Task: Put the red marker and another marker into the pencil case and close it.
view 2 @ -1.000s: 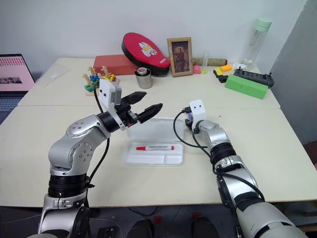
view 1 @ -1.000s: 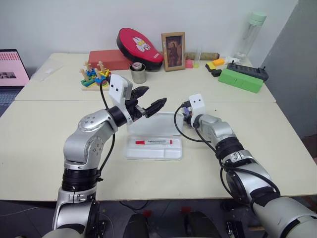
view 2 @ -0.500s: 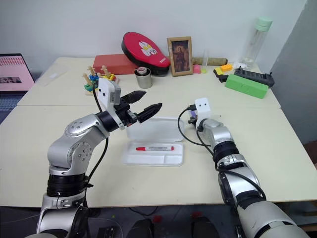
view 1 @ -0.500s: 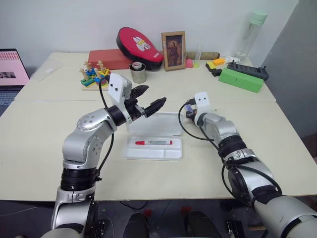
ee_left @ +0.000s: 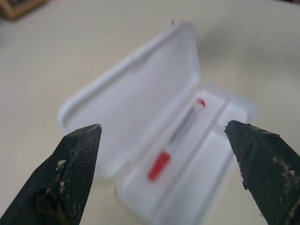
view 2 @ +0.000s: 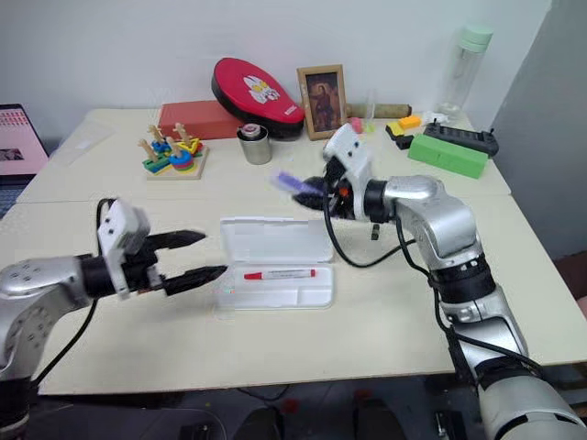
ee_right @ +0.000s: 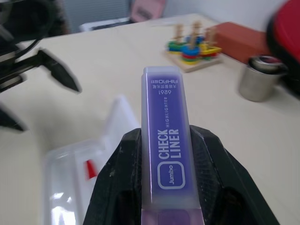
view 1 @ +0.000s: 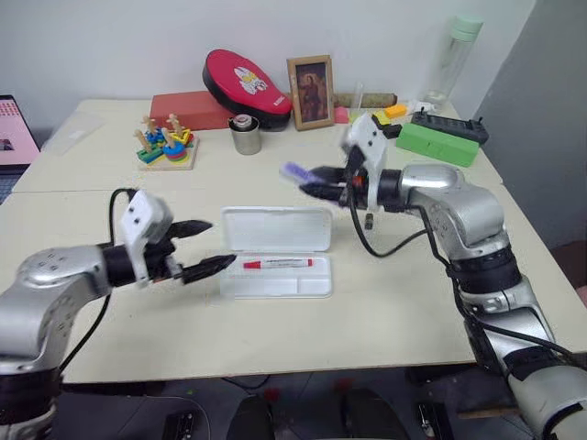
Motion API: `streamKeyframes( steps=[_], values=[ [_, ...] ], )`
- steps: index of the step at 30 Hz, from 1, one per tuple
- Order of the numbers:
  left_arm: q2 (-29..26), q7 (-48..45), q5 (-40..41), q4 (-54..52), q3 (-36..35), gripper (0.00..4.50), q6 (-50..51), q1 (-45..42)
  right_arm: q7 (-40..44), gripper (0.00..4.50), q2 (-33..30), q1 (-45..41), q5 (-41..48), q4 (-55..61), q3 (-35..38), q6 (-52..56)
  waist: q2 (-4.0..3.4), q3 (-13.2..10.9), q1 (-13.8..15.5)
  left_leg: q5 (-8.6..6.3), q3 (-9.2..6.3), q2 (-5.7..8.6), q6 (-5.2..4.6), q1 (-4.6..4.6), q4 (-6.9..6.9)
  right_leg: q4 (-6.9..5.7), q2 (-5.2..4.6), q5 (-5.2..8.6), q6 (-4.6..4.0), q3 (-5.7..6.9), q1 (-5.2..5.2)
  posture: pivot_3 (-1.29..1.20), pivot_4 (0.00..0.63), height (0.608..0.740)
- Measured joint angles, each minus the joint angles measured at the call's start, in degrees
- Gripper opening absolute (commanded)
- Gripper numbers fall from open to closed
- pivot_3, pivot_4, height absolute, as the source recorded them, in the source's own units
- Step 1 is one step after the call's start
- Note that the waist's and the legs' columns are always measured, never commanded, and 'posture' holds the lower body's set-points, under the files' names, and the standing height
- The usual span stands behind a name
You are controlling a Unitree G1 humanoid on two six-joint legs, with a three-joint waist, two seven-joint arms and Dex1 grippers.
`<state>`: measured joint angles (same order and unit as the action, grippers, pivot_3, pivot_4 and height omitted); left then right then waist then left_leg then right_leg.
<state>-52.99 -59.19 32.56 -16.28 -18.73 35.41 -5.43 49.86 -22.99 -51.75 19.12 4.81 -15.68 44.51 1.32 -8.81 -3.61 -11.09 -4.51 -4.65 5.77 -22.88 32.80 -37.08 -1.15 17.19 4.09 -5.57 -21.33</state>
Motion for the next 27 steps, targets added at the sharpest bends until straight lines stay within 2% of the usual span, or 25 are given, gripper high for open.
streamKeyframes(
  steps=[4, 9, 17, 27],
  values=[
    [-1.6, -2.8, 0.0, -0.3, -4.3, 4.50, -2.2, 5.6, 0.9, 1.10, 0.9, 2.8, -2.5, 4.1, -10.0, 1.0, 0.02, 0.0, 0.4, 0.01, 0.05, 0.00, 0.01, 0.00, 0.09, 0.04, -0.02, 0.06, 0.05, -0.03, -0.10, 0.00, 0.150, 0.740],
    [-1.7, -3.4, -1.4, -1.7, -5.4, 4.50, -3.4, 13.1, -0.9, 1.10, 4.4, 3.3, -7.3, 0.3, -15.9, -0.4, 0.18, 0.0, 0.6, 0.02, 0.09, -0.03, 0.03, 0.03, 0.14, -0.03, -0.02, 0.02, 0.02, -0.02, -0.24, 0.00, 0.150, 0.740],
    [-0.5, -1.7, -0.8, -6.9, -6.9, 4.50, -2.9, 17.3, -1.9, 1.10, 9.8, 1.4, -12.4, -10.2, -17.8, -4.0, 0.22, 0.0, 0.6, 0.01, 0.10, -0.03, 0.03, -0.01, 0.05, -0.03, -0.01, 0.01, -0.03, -0.02, -0.19, 0.00, 0.150, 0.740],
    [0.7, 0.7, 1.2, -10.9, -9.1, 4.50, -0.6, 21.4, 0.2, 1.10, 11.9, 3.0, -13.9, -11.9, -20.0, -4.7, 0.23, 0.0, 0.5, 0.01, 0.10, -0.04, 0.02, -0.01, 0.04, -0.03, -0.01, 0.01, -0.03, -0.02, -0.14, 0.00, 0.150, 0.740]
  ],
)
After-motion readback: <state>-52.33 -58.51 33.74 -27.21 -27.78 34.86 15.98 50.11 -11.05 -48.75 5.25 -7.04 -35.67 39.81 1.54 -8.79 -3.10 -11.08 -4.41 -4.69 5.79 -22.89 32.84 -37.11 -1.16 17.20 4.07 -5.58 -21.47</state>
